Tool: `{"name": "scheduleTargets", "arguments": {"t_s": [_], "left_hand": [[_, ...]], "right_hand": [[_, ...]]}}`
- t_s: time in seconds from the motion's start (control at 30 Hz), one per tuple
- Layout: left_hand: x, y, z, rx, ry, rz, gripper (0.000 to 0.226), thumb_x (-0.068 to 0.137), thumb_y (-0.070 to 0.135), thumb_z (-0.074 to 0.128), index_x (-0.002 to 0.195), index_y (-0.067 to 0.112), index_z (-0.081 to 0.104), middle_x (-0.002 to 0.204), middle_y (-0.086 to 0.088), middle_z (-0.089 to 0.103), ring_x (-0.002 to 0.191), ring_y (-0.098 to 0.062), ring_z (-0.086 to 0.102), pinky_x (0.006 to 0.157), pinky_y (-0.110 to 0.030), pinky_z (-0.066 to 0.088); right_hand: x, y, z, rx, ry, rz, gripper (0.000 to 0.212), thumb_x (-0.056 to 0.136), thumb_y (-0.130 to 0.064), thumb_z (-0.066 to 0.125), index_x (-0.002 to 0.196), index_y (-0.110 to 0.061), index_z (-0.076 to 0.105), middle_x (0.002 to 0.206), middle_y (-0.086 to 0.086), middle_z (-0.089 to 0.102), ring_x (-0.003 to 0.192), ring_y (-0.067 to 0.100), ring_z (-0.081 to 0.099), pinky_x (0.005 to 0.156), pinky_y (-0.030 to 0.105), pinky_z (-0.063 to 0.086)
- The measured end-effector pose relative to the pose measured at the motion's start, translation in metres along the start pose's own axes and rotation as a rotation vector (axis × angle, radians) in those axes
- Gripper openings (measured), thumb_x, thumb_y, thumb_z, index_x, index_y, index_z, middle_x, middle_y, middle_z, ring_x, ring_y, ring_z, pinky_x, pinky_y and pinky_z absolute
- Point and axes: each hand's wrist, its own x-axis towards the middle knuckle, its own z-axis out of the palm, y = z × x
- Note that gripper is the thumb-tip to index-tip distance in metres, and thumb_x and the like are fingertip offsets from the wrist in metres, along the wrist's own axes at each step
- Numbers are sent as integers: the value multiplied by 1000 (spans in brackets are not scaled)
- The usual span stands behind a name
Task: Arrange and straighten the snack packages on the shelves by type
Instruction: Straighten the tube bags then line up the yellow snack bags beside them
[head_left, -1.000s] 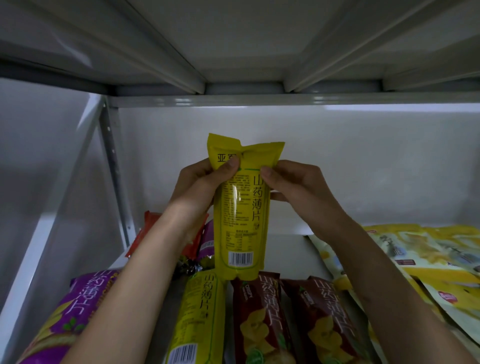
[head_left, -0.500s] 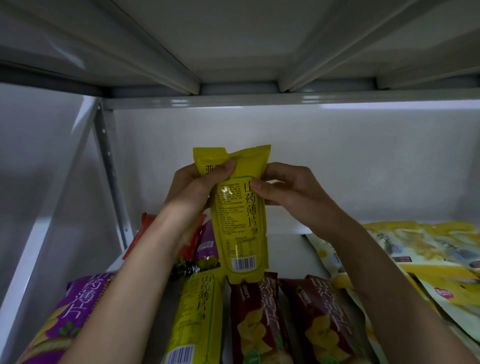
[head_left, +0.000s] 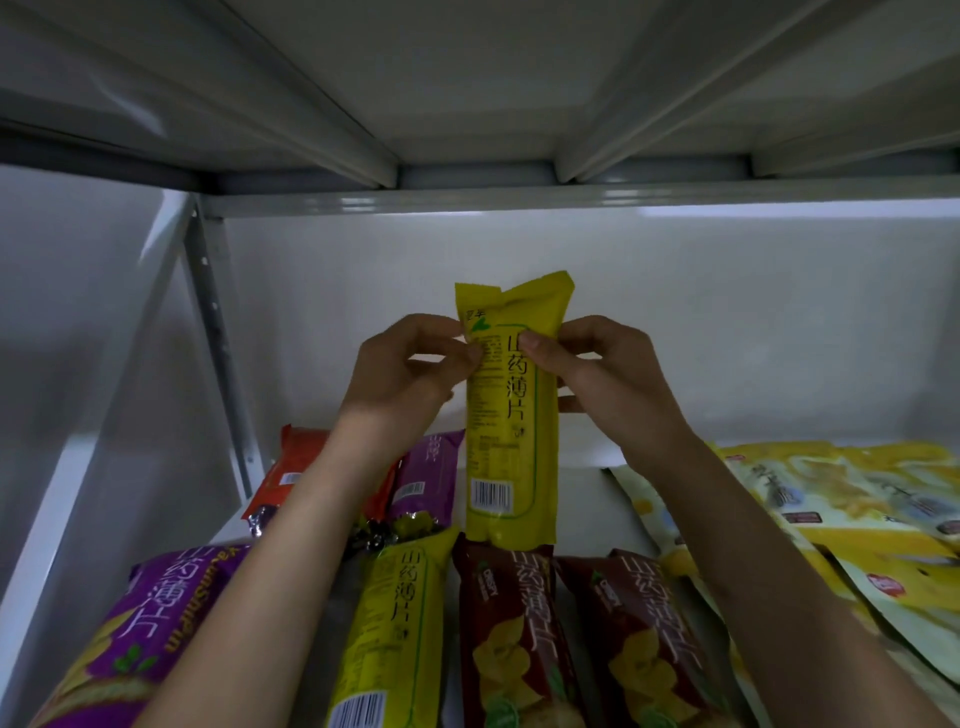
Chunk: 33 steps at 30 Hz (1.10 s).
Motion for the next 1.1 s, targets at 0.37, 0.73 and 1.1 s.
{"name": "scheduleTargets", "arguments": {"t_s": [0.37, 0.73, 1.1], "left_hand": [[-16, -1, 15, 29, -331, -84, 67, 77, 56, 76, 135, 27, 63, 118, 10, 76, 100, -7, 76, 85, -30, 63], [-8, -1, 6, -195, -311, -153, 52, 84, 49, 74, 123, 13, 72, 116, -5, 79, 111, -24, 75, 107, -47, 53], [-2, -1, 4, -234, -2, -120, 34, 100, 34, 66, 102, 2, 77, 101, -15, 78, 85, -23, 74, 65, -26, 59]], "right_hand": [[-5, -6, 0, -34, -110, -28, 45, 106, -54, 45, 110, -17, 69, 114, 0, 71, 96, 21, 73, 69, 38, 65], [-3, -6, 0, 107, -139, 38, 30, 98, -42, 67, 110, -17, 78, 108, -4, 80, 106, 10, 73, 99, 36, 54], [-5, -8, -3, 35, -225, -7, 44, 87, -49, 77, 121, -20, 77, 117, -1, 78, 116, 17, 71, 108, 45, 52]]}}
